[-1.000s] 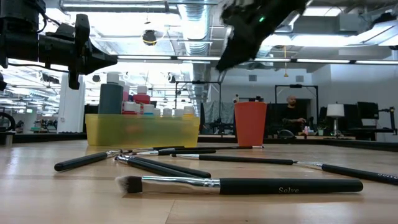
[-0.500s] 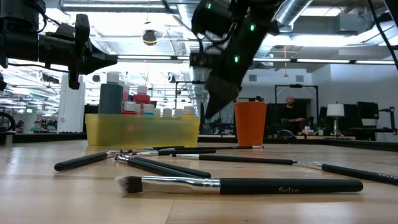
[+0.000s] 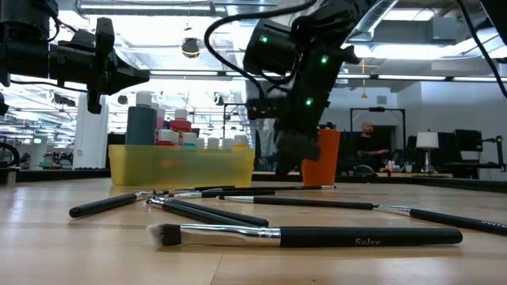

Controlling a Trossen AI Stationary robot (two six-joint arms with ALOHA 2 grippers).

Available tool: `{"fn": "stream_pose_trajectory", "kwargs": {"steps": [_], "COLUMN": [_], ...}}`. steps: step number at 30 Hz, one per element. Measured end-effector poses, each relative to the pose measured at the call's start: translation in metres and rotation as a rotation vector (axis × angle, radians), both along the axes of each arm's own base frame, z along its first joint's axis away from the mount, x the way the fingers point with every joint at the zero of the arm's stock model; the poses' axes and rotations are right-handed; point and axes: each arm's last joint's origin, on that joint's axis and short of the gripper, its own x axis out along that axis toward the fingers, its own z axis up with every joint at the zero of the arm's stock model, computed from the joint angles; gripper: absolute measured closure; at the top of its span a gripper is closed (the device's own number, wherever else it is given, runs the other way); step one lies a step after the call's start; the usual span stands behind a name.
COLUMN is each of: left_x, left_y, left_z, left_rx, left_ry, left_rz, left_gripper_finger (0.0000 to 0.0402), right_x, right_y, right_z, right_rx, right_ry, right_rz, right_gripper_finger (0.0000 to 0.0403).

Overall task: Pick & Place Paint Supplies
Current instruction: Adjust the silver paint brush on the table

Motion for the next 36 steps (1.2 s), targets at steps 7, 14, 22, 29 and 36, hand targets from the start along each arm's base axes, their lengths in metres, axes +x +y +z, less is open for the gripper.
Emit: {"fn": "stream_pose_trajectory", "kwargs": {"steps": [7,14,22,29,36], "left_x": [0.0,0.0,0.0,0.0,0.0], "left_y": [0.0,0.0,0.0,0.0,0.0], "left_z": [0.0,0.0,0.0,0.0,0.0], "left_rx": [0.0,0.0,0.0,0.001,0.001], "left_ry": [0.001,0.0,0.0,-0.004,-0.006], "left_rz": [0.0,0.0,0.0,0.0,0.0], "left_gripper_finger": [0.04,0.04,0.04,0.04,0.04], "right_x": [-0.006,-0.01,0.0,0.001,-0.015], "right_y": [0.022,0.051,0.006,-0.03,-0.031], "right_z": [0.0,0.015,0.02,0.01,-0.014], "right_rx": [0.099,0.102,-0.021,-0.021,-0.003], "right_ry": [0.051,0.019,-0.036,-0.043,-0.001], "right_rz": [0.068,0.139,0.057,0.006,0.0], "right_gripper_finger": [0.0403,0.0403,0.0403,0.0403,0.0403]}}
